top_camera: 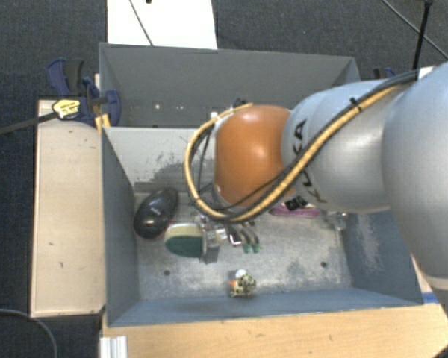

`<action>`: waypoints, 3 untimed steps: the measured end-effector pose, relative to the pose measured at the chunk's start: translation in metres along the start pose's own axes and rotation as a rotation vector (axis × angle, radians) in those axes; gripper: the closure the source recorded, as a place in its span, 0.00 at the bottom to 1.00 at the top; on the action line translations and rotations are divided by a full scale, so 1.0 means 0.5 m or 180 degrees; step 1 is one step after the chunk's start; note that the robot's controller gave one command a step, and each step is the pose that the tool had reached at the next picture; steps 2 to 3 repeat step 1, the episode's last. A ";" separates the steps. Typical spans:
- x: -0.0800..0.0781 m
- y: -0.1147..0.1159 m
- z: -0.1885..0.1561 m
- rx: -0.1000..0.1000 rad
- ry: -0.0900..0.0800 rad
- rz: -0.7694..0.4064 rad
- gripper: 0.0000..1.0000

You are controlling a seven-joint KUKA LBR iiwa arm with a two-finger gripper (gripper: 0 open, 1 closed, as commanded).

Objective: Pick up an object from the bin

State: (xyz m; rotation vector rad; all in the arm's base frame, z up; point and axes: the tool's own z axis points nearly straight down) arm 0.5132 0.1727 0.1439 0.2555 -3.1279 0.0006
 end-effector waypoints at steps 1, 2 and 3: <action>-0.073 -0.003 -0.259 -0.0007 -0.0049 0.0073 1.00; -0.073 -0.003 -0.259 -0.0007 -0.0049 0.0073 1.00; -0.073 -0.003 -0.259 -0.0007 -0.0049 0.0073 1.00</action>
Offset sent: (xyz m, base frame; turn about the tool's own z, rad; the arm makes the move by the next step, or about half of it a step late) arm 0.0339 0.0039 0.1239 0.0199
